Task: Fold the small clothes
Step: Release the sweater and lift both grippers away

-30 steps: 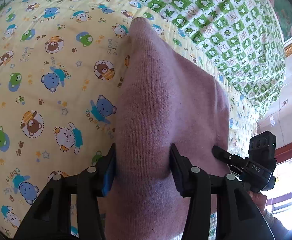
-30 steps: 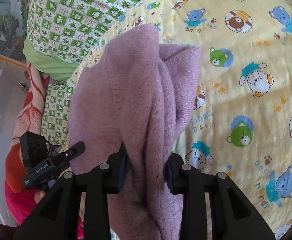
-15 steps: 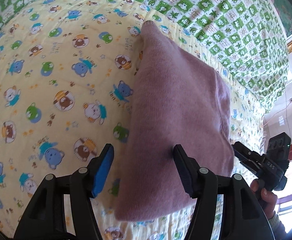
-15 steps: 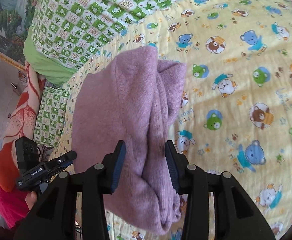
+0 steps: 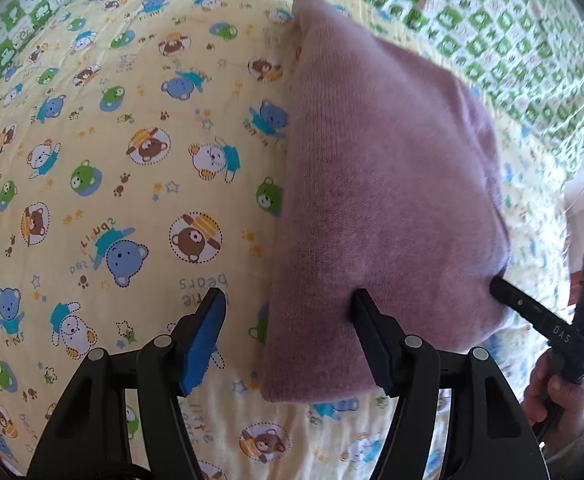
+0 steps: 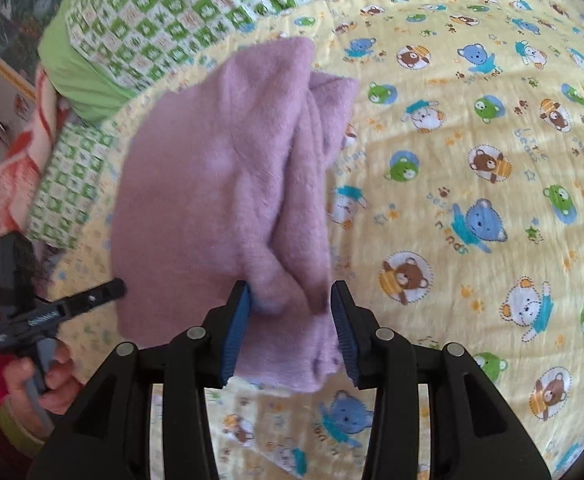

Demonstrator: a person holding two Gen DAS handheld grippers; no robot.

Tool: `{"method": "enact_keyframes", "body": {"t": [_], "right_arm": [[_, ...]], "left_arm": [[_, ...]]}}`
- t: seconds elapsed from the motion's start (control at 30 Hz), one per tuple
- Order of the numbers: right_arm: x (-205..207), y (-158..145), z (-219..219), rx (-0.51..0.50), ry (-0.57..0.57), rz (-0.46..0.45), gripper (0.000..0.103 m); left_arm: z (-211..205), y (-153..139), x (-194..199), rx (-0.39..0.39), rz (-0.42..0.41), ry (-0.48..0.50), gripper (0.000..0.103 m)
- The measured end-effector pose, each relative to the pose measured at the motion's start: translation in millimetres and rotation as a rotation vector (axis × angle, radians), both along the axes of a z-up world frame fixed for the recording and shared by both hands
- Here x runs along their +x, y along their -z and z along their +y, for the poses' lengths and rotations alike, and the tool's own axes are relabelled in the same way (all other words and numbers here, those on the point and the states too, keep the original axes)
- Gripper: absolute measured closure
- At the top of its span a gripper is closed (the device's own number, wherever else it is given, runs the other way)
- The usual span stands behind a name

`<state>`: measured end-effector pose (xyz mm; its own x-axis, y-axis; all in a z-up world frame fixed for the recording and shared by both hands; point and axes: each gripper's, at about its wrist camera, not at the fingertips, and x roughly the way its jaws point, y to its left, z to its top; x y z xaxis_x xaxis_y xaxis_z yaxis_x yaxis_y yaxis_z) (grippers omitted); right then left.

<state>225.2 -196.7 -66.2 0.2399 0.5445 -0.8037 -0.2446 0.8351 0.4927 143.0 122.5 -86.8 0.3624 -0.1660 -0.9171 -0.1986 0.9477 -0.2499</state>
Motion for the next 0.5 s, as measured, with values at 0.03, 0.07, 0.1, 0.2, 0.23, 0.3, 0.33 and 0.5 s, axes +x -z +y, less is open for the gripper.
{"method": "enact_keyframes", "body": {"t": [0.03,0.07,0.1,0.2,0.23,0.3,0.33,0.5], "right_arm": [[0,3,1,-0.028,-0.001,-0.005,0.060],[1,6,3,-0.067,0.000,-0.012,0.060],[2,10,4,-0.096,0.000,-0.015,0.060],[2,14,5,-0.138,0.000,-0.028,0.060],[1,14,5,-0.146,0.000,-0.033,0.060],[0,11,5,-0.157,0.001,-0.042,0.059],[-2,8,4,-0.149,0.007,-0.043,0.059],[-14,-3,-7,-0.106,0.029,-0.041,0.057]], "left_arm": [[-1,3,1,0.012,0.009,0.004,0.037],[-3,6,1,0.022,0.012,0.009,0.037],[-3,9,1,0.029,0.012,0.013,0.036],[-3,6,-1,0.026,0.007,0.011,0.036],[-4,4,-3,0.023,0.003,0.010,0.036],[-3,0,-10,0.017,-0.007,0.016,0.036],[-3,-2,-14,0.021,-0.010,0.020,0.036],[-6,-9,-37,0.033,-0.030,0.021,0.034]]}}
